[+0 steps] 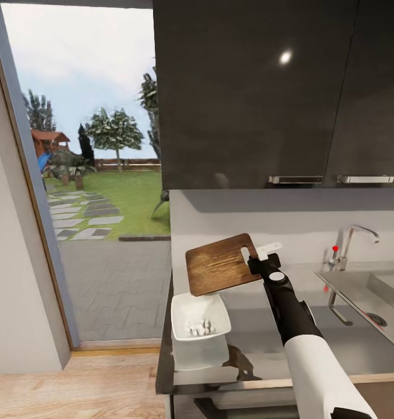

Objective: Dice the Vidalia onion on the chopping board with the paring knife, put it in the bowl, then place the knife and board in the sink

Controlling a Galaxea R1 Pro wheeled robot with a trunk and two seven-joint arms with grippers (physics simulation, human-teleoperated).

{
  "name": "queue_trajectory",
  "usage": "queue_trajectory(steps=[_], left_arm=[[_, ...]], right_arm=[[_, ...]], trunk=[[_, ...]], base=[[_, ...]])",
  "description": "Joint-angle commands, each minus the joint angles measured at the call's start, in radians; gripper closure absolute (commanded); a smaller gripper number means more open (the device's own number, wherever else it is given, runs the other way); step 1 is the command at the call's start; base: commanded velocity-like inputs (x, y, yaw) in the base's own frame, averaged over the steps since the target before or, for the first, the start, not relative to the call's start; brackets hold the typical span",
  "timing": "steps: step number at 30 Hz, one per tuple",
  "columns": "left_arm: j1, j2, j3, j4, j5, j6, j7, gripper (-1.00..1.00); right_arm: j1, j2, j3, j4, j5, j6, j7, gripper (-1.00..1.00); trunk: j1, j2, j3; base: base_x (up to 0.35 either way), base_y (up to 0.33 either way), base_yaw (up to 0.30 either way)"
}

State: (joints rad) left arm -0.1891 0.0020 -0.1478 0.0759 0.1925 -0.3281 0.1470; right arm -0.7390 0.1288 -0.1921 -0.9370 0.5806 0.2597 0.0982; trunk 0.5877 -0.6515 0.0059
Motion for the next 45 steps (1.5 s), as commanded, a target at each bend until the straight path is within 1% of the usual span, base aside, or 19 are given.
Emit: queue_trajectory(steps=[1,12,20,22,23,25,28,30,32,33,35,38,42,43,45], left_arm=[[-0.001,0.0,-0.009,0.004,0.008,-0.006,0.0,-1.0],[-0.002,0.0,-0.009,0.004,0.008,-0.006,0.0,-1.0],[-0.001,0.0,-0.009,0.004,0.008,-0.006,0.0,-1.0],[-0.001,0.0,-0.009,0.004,0.008,-0.006,0.0,-1.0],[-0.001,0.0,-0.009,0.004,0.008,-0.006,0.0,-1.0],[-0.001,0.0,-0.009,0.004,0.008,-0.006,0.0,-1.0],[-0.001,0.0,-0.009,0.004,0.008,-0.006,0.0,-1.0],[-0.001,0.0,-0.009,0.004,0.008,-0.006,0.0,-1.0],[-0.002,0.0,-0.009,0.004,0.008,-0.006,0.0,-1.0],[-0.002,0.0,-0.009,0.004,0.008,-0.006,0.0,-1.0],[-0.001,0.0,-0.009,0.004,0.008,-0.006,0.0,-1.0],[-0.001,-0.003,-0.009,0.004,0.008,-0.005,0.0,-1.0],[-0.002,-0.003,-0.009,0.005,0.008,-0.005,0.0,-1.0],[-0.001,-0.003,-0.009,0.004,0.008,-0.005,0.0,-1.0],[-0.001,-0.003,-0.009,0.004,0.008,-0.005,0.0,-1.0]], right_arm=[[0.0,0.001,-0.004,-0.002,0.01,0.003,0.009,1.0],[0.0,-0.001,-0.006,-0.002,0.009,0.004,0.012,1.0],[0.0,-0.001,-0.016,-0.002,-0.004,0.011,0.017,1.0],[0.0,-0.002,-0.02,-0.002,-0.016,0.013,0.017,1.0],[0.0,-0.002,-0.025,-0.002,-0.029,0.014,0.018,1.0],[0.0,-0.003,-0.031,-0.002,-0.061,0.017,0.025,1.0],[0.0,-0.006,-0.036,-0.002,-0.107,0.041,0.058,1.0],[0.0,-0.018,-0.037,-0.002,-0.126,0.076,0.09,1.0],[0.0,-0.04,-0.038,-0.002,-0.144,0.109,0.123,1.0],[0.0,-0.046,-0.038,-0.002,-0.149,0.115,0.129,1.0],[0.0,-0.066,-0.042,-0.002,-0.179,0.13,0.148,1.0],[0.0,-0.08,-0.043,-0.002,-0.23,0.139,0.158,1.0],[0.0,-0.083,-0.085,-0.002,-0.238,0.15,0.16,1.0],[0.0,-0.083,-0.114,-0.002,-0.239,0.161,0.16,1.0],[0.0,-0.083,-0.144,-0.002,-0.24,0.169,0.161,1.0]], trunk=[[0.0,0.0,0.0],[0.0,0.0,0.0],[0.0,0.0,0.0],[0.0,0.0,0.0],[0.0,0.0,0.0],[0.0,0.0,0.0],[0.0,0.0,0.0],[0.0,0.0,0.0],[0.0,0.0,0.0],[0.0,0.0,0.0],[0.0,0.0,0.0],[0.0,0.0,0.0],[0.0,0.0,0.0],[0.0,0.0,0.0],[0.0,0.0,0.0]], base=[[0.0,0.0,0.0],[0.0,0.0,0.0],[0.0,0.0,0.0],[0.0,0.0,0.0],[0.0,0.0,0.0],[0.0,0.0,0.0],[0.0,0.0,0.0],[0.0,0.0,0.0],[0.0,0.0,0.0],[0.0,0.0,0.0],[0.0,0.0,0.0],[-0.04,0.0,0.0],[-0.207,0.0,0.0],[-0.23,-0.036,0.0],[-0.229,-0.08,0.0]])
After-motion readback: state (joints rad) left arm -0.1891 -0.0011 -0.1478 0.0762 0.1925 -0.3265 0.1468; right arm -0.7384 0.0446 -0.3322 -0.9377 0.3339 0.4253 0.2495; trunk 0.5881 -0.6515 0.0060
